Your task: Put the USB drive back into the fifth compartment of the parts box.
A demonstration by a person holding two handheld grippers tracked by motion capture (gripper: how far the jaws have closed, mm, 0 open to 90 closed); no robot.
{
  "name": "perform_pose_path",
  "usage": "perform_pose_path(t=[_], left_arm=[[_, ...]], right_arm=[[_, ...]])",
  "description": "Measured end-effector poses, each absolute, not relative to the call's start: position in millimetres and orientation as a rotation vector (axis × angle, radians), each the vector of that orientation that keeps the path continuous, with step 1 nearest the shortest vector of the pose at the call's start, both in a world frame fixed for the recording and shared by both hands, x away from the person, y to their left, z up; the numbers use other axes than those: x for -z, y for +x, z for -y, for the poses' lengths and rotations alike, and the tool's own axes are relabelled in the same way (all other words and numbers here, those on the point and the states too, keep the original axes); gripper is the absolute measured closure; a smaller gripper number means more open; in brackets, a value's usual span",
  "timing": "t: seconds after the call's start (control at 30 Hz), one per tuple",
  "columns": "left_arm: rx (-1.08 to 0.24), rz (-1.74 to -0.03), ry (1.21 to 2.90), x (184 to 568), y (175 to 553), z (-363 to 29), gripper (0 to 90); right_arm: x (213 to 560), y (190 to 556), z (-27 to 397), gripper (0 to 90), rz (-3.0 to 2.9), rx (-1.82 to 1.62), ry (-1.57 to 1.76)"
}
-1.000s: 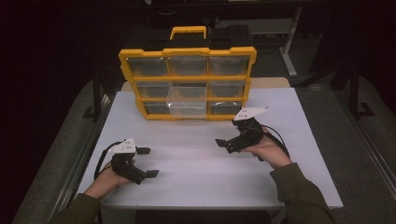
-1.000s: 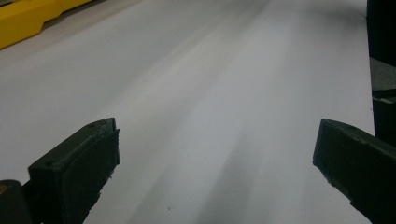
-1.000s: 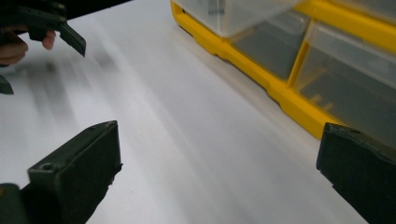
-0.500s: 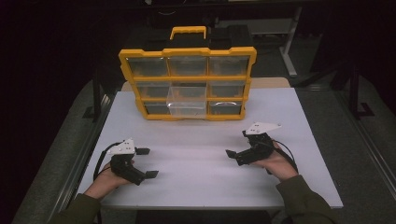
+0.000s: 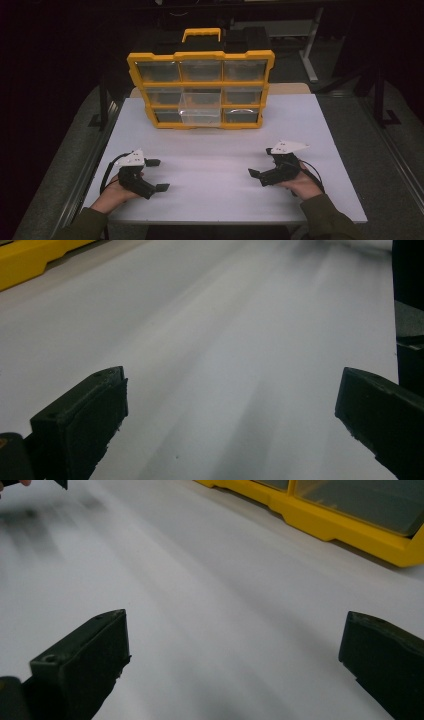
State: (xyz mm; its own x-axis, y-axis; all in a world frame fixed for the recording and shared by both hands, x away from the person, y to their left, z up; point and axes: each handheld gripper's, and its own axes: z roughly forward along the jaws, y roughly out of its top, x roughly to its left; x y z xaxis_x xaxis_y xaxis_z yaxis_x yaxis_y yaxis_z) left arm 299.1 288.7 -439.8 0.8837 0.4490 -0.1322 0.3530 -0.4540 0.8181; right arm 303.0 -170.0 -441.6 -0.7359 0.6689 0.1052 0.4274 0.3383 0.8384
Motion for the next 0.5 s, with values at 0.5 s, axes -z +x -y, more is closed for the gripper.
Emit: perform_pose_path(t=[0.5], left_arm=[[-0.126, -0.581, 2.100, 441.4, 298.2, -288.9, 0.0]], right_arm=[[450.6, 296.6, 176.0, 0.0, -2.368, -1.343, 0.997]])
